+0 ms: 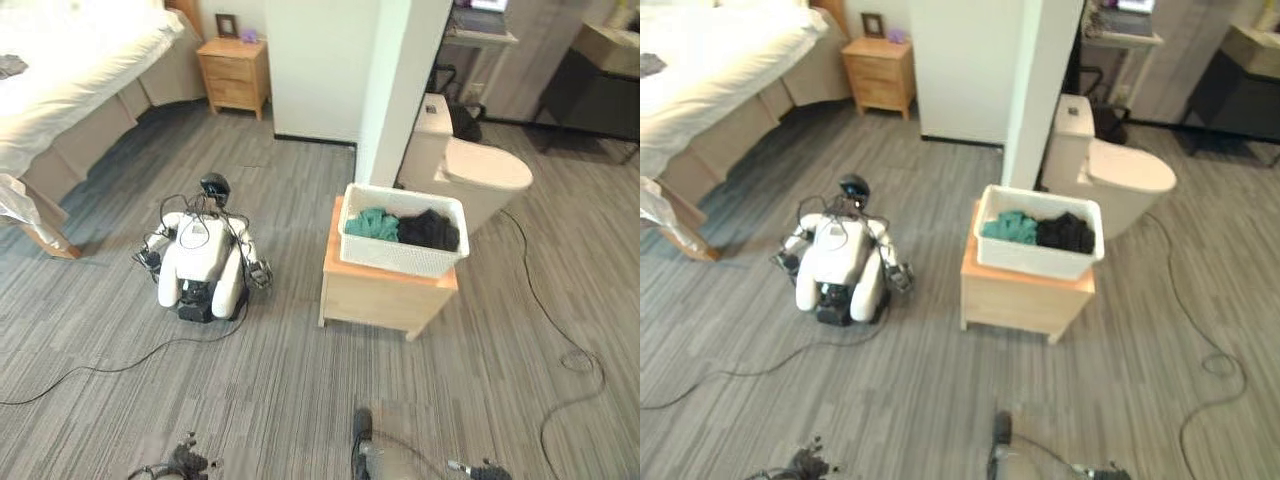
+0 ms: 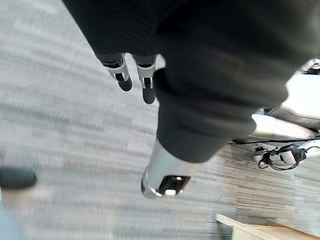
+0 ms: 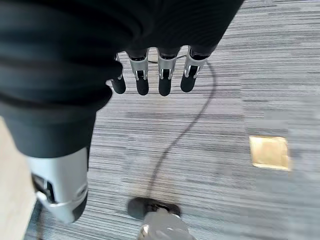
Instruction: Grab the laundry basket,head to the washer,open it,put in the laundry and shut it.
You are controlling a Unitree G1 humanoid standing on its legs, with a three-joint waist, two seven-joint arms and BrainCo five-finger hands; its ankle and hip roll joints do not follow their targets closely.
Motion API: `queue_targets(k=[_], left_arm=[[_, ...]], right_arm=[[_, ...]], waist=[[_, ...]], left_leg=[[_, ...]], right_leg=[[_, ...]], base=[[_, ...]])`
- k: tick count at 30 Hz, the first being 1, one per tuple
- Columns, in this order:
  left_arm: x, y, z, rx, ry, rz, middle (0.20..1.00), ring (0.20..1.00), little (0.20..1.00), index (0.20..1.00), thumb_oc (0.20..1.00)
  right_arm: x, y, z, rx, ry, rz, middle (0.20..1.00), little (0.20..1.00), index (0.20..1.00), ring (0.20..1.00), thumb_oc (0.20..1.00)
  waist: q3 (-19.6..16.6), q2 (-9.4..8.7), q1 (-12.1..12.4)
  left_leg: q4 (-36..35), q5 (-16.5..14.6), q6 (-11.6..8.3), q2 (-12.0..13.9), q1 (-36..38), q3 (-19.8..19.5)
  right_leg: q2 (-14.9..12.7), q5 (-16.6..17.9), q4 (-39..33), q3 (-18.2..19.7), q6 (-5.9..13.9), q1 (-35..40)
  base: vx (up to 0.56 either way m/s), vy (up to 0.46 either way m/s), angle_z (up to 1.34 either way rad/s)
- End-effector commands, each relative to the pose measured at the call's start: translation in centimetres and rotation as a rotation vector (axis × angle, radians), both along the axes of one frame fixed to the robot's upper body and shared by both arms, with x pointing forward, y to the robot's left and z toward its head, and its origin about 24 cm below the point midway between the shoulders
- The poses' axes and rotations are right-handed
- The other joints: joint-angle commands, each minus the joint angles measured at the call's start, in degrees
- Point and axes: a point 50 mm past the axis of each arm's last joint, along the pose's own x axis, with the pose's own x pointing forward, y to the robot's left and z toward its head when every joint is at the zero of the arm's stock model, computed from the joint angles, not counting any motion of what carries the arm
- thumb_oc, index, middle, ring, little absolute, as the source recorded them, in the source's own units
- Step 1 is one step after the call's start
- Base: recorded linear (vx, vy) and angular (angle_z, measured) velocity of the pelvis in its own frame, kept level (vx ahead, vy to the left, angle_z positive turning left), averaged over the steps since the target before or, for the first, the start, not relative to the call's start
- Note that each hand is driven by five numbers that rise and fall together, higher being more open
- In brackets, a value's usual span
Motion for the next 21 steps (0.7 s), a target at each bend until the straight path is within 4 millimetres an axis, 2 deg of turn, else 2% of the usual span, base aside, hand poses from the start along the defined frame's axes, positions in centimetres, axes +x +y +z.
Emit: queue_targets(k=[1, 2, 3, 4, 5, 6, 7, 9, 10, 12, 14, 16, 18, 20, 21], left_arm=[[2.9, 2.6, 1.9, 0.07, -0.125, -0.015, 1.0, 1.0, 1.0, 1.0, 1.0], [2.9, 2.6, 1.9, 0.07, -0.125, -0.015, 1.0, 1.0, 1.0, 1.0, 1.0], [3.9, 2.8, 2.4, 0.073, -0.167, -0.009, 1.0, 1.0, 1.0, 1.0, 1.0], [4.8, 2.8, 2.8, 0.074, -0.202, -0.013, 1.0, 1.0, 1.0, 1.0, 1.0], [5.7, 2.9, 3.3, 0.078, -0.236, -0.018, 1.0, 1.0, 1.0, 1.0, 1.0], [7.3, 2.7, 4.2, 0.079, -0.301, -0.051, 1.0, 1.0, 1.0, 1.0, 1.0], [7.4, 2.7, 4.2, 0.079, -0.301, -0.051, 1.0, 1.0, 1.0, 1.0, 1.0], [8.1, 2.7, 4.8, 0.088, -0.338, -0.071, 1.0, 1.0, 1.0, 1.0, 1.0], [8.1, 2.8, 4.8, 0.099, -0.335, -0.078, 1.0, 1.0, 1.0, 1.0, 1.0], [8.4, 2.5, 5.1, 0.105, -0.346, -0.101, 1.0, 1.0, 1.0, 1.0, 1.0], [8.5, 2.3, 5.0, 0.111, -0.344, -0.111, 1.0, 1.0, 1.0, 1.0, 1.0], [8.2, 2.0, 4.9, 0.105, -0.335, -0.123, 1.0, 1.0, 1.0, 1.0, 1.0], [8.5, 1.7, 4.9, 0.112, -0.332, -0.137, 1.0, 1.0, 1.0, 1.0, 1.0], [8.8, 1.9, 5.2, 0.124, -0.338, -0.149, 1.0, 1.0, 1.0, 1.0, 1.0], [9.4, 2.2, 5.8, 0.134, -0.371, -0.146, 1.0, 1.0, 1.0, 1.0, 1.0]], right_arm=[[-1.0, -1.5, 0.3, -0.033, -0.005, -0.103, 1.0, 1.0, 1.0, 1.0, 1.0], [-1.0, -1.5, 0.3, -0.032, -0.005, -0.104, 1.0, 1.0, 1.0, 1.0, 1.0], [-1.1, -1.9, 0.5, -0.042, -0.008, -0.119, 1.0, 1.0, 1.0, 1.0, 1.0], [-0.9, -2.4, 0.7, -0.055, -0.014, -0.134, 1.0, 1.0, 1.0, 1.0, 1.0], [-0.6, -3.1, 1.0, -0.074, -0.027, -0.157, 1.0, 1.0, 1.0, 1.0, 1.0], [0.6, -4.4, 1.9, -0.102, -0.084, -0.184, 1.0, 1.0, 1.0, 1.0, 1.0], [0.6, -4.3, 1.9, -0.102, -0.084, -0.185, 1.0, 1.0, 1.0, 1.0, 1.0], [1.8, -5.2, 2.6, -0.119, -0.145, -0.198, 1.0, 1.0, 1.0, 1.0, 1.0], [2.7, -5.6, 3.1, -0.126, -0.193, -0.21, 1.0, 1.0, 1.0, 1.0, 1.0], [4.0, -5.8, 3.8, -0.134, -0.262, -0.219, 1.0, 1.0, 1.0, 1.0, 1.0], [5.0, -5.6, 4.2, -0.134, -0.311, -0.223, 1.0, 1.0, 1.0, 1.0, 1.0], [5.9, -5.3, 4.5, -0.127, -0.351, -0.215, 1.0, 1.0, 1.0, 1.0, 1.0], [6.0, -4.5, 4.2, -0.113, -0.367, -0.232, 1.0, 1.0, 1.0, 1.0, 1.0], [6.0, -3.8, 3.9, -0.096, -0.366, -0.243, 1.0, 1.0, 1.0, 1.0, 1.0], [6.5, -3.4, 3.9, -0.08, -0.392, -0.26, 1.0, 1.0, 1.0, 1.0, 1.0]], waist=[[2.58, -3.56, 1.21], [2.59, -3.45, 1.13], [3.7, -4.19, 1.69], [4.63, -4.85, 2.05], [5.39, -5.62, 2.61], [6.22, -5.54, 3.43], [6.14, -5.75, 3.36], [6.15, -5.09, 4.06], [6.01, -4.48, 4.06], [5.46, -3.1, 4.82], [5.19, -1.69, 6.03], [4.31, -1.2, 6.66], [3.31, -1.48, 6.61], [2.43, -2.3, 7.11], [2.96, -2.26, 7.11]], left_leg=[[14.23, 16.99, 4.99, 4.25, -15.93, -2.96], [14.73, 16.77, 4.96, 4.3, -16.25, -3.16], [19.2, 18.44, 6.09, 4.25, -19.29, -3.21], [20.77, 18.69, 6.93, 5.02, -21.45, -1.85], [22.54, 17.23, 7.58, 4.33, -24.67, -1.04], [20.95, 13.0, 7.74, 0.17, -28.14, 0.63], [20.68, 13.28, 7.78, -0.05, -28.2, 0.66], [13.29, 11.17, 7.16, -3.55, -29.0, 2.92], [5.68, 10.74, 6.49, -4.34, -28.51, 4.9], [-5.58, 13.28, 6.07, -6.01, -29.01, 7.26], [-12.62, 17.87, 5.61, -8.13, -30.78, 7.7], [-14.78, 18.39, 5.52, -8.3, -30.24, 8.9], [-11.12, 17.43, 6.33, -8.68, -30.02, 7.93], [-9.72, 15.48, 7.44, -9.65, -28.52, 6.07], [-9.35, 14.31, 8.11, -9.41, -27.13, 6.19]], right_leg=[[-2.55, -0.75, -2.39, 4.0, 4.55, 2.57], [-2.47, -0.75, -2.36, 3.88, 4.55, 2.52], [-2.02, -1.24, -2.6, 4.23, 3.38, 3.74], [-1.77, -1.73, -3.08, 4.47, 2.64, 4.95], [-2.03, -2.2, -3.64, 4.56, 2.43, 6.03], [-1.6, -3.3, -3.75, 5.21, 2.5, 7.78], [-1.82, -3.25, -3.77, 5.2, 2.53, 7.65], [-1.32, -4.57, -3.54, 5.82, 3.0, 8.88], [-1.06, -5.68, -3.63, 5.46, 3.33, 9.63], [0.15, -7.2, -4.01, 5.39, 3.1, 11.52], [1.58, -8.83, -5.0, 5.95, 3.02, 14.46], [1.84, -9.9, -5.02, 6.94, 3.36, 16.08], [1.31, -12.03, -4.12, 7.27, 3.49, 17.88], [0.83, -13.83, 2.05, 8.1, 3.75, 17.82], [0.78, -13.73, 8.78, 7.64, 4.9, 16.44]], base=[[0.2, -0.402, -0.24], [0.2, -0.409, -0.09], [0.1, -0.248, -0.16], [0.18, -0.349, -0.07], [0.3, -0.255, -0.13], [0.26, -0.148, -0.05], [0.28, -0.035, -0.13], [0.24, 0.046, -0.15], [0.33, 0.078, -0.26], [0.33, 0.092, -0.15], [0.34, 0.111, -0.16], [0.33, 0.14, -0.24], [0.36, 0.127, -0.41], [0.36, 0.131, -0.42], [0.25, 0.133, -0.42]])
